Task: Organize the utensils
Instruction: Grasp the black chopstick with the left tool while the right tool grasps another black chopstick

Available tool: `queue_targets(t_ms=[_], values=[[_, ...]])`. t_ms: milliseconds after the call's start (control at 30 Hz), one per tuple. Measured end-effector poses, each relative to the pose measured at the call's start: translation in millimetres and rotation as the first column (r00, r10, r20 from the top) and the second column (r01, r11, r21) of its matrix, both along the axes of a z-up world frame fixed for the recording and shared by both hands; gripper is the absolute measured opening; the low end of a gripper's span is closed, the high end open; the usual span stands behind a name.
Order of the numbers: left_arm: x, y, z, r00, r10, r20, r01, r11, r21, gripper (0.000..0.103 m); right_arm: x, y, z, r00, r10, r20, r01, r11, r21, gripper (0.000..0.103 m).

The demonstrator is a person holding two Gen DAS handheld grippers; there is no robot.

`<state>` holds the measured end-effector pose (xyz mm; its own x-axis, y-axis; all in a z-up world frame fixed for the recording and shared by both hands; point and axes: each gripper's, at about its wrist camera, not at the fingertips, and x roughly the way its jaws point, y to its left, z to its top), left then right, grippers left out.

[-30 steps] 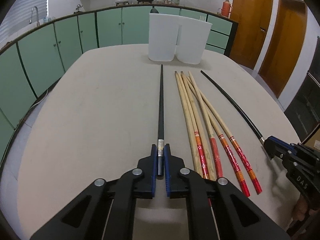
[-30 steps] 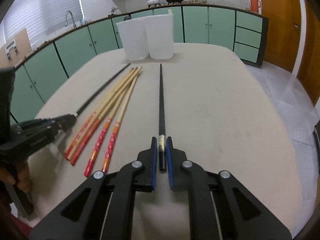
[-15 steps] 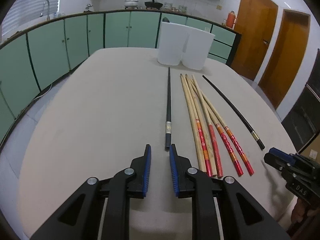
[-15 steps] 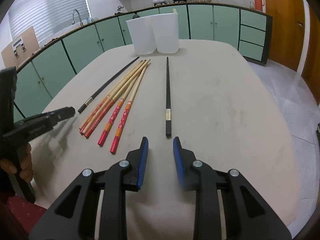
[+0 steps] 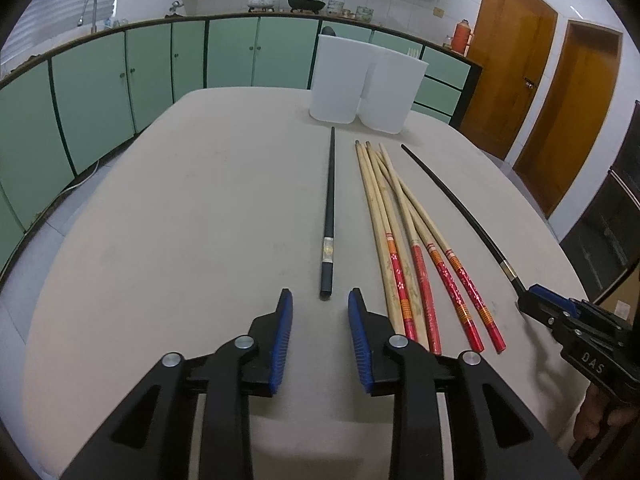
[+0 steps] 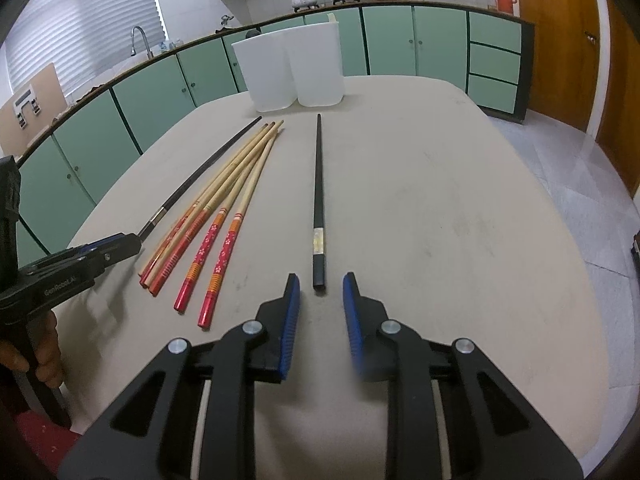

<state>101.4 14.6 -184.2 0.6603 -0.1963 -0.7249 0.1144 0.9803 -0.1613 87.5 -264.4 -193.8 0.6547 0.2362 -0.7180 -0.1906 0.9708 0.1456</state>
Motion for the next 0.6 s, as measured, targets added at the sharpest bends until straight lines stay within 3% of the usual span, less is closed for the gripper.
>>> queue_targets(t_ms=[300,533,600], values=[[8,-10,-2,1.0,-0.009,0.005,0.009,0.999,0.031,0.028,1,-1,0,1.0,0.003,0.003,-0.003,1.0,-0.006,0.022],[13,-11,-4,1.0,-0.001,0.005,0.001,0.999,0.038,0.007,5,3,-3,1.0,0.0,0.025,0.001,0.999,-0.039,0.013],[14,-12,-4,1.0,0.002,0.007,-0.003,0.999,0.048,0.007,7,3,-3,0.999,-0.005,0.034,0.007,0.998,-0.058,0.007]])
